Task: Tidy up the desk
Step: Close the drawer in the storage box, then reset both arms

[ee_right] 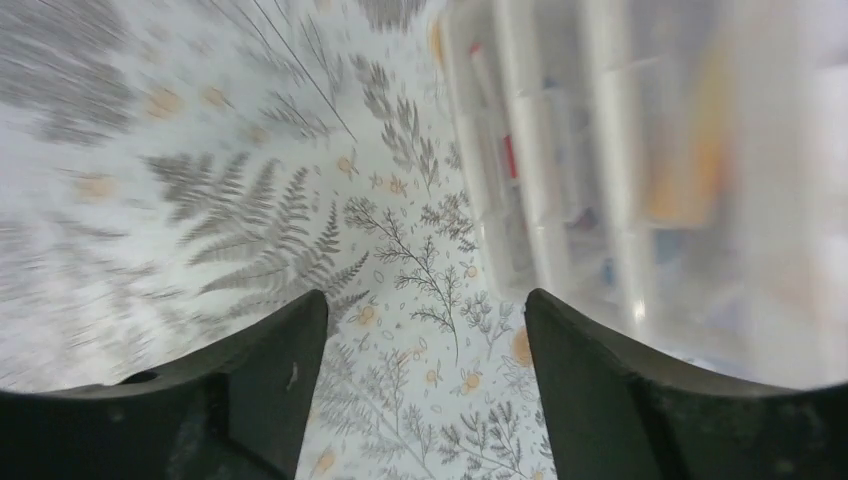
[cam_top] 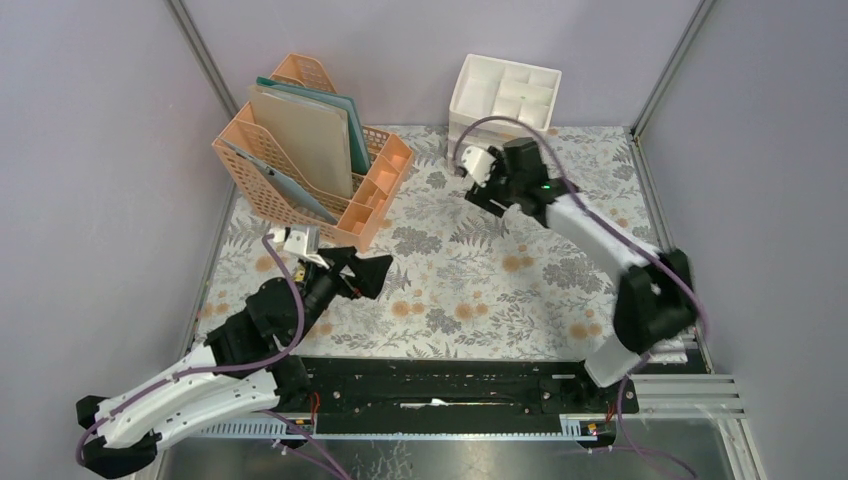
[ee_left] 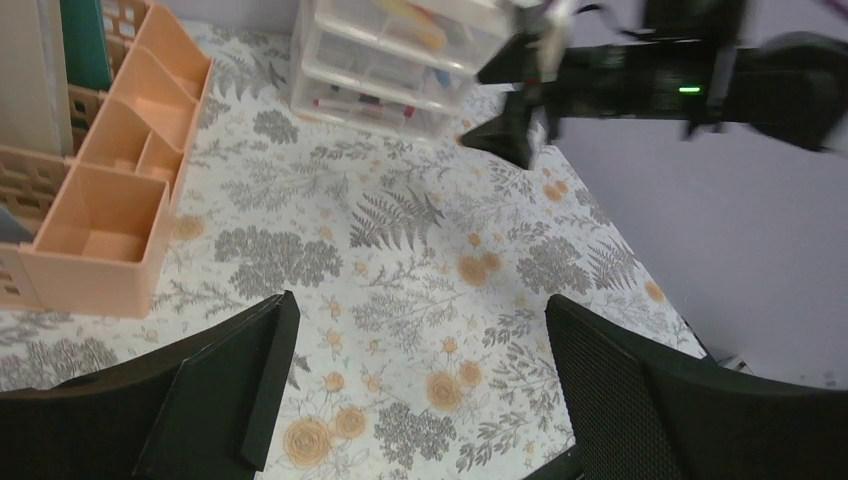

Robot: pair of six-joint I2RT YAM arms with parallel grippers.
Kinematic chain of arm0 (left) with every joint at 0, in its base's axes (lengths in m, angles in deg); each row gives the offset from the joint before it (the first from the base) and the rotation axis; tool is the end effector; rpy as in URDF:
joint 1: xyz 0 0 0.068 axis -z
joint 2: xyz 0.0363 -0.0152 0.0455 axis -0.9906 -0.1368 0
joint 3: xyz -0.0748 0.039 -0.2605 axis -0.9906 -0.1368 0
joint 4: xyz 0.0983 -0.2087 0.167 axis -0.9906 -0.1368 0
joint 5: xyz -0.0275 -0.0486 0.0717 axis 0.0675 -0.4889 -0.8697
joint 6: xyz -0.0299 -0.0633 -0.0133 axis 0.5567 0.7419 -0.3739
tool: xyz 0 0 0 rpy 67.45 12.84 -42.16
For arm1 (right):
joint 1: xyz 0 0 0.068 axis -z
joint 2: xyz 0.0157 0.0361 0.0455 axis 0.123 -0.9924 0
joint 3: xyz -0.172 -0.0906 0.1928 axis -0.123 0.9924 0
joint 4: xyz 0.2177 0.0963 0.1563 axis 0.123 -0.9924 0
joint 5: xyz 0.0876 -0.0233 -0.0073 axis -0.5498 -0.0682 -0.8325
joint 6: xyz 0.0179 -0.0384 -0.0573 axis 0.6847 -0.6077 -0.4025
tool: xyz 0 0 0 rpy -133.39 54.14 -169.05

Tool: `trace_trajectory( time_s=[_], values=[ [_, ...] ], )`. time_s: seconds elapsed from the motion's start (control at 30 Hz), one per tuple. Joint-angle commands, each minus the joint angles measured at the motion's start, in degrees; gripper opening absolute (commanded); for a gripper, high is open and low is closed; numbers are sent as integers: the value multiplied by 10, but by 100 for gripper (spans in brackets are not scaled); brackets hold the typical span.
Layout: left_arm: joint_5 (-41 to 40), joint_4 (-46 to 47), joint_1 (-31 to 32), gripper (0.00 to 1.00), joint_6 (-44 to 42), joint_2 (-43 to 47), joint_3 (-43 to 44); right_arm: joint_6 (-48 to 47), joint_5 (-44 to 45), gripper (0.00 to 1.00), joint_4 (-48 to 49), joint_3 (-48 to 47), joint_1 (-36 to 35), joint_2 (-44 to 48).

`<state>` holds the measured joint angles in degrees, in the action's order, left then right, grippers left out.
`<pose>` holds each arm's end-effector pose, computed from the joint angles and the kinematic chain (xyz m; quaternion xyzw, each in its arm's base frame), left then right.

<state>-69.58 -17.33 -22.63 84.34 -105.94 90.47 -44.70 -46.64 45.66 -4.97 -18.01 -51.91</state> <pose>0.1081 -0.1277 0.3272 0.0232 0.7239 -0.3323 0.6041 0.3954 0.1887 0.2399 -0.5371 0.7052 -0.0667 0.4580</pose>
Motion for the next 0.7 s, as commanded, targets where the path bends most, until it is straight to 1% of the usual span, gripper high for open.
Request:
trace_trajectory(
  time_s=[0.0, 0.1, 0.2, 0.27, 0.33, 0.43, 0.57, 0.67],
  values=[
    [-4, 35, -2, 99, -58, -48, 79, 70, -150, 85, -140, 28, 13, 193],
    [0, 26, -6, 99, -88, -97, 145, 114, -213, 99, -179, 31, 57, 290],
    [14, 8, -21, 99, -112, -146, 203, 178, -233, 100, -202, 5, 102, 354],
    [38, -3, -47, 99, -120, -175, 247, 229, -208, 100, -215, -31, 118, 384],
    [81, -19, -87, 99, -121, -205, 301, 278, -164, 100, -227, -66, 123, 402],
    [148, -43, -147, 99, -116, -249, 366, 323, -141, 100, -241, -113, 125, 417],
    [220, -99, -214, 99, -105, -316, 458, 409, -110, 100, -240, -169, 124, 423],
    [255, -133, -250, 99, -95, -351, 528, 428, -125, 100, -249, -211, 124, 421]
  ],
)
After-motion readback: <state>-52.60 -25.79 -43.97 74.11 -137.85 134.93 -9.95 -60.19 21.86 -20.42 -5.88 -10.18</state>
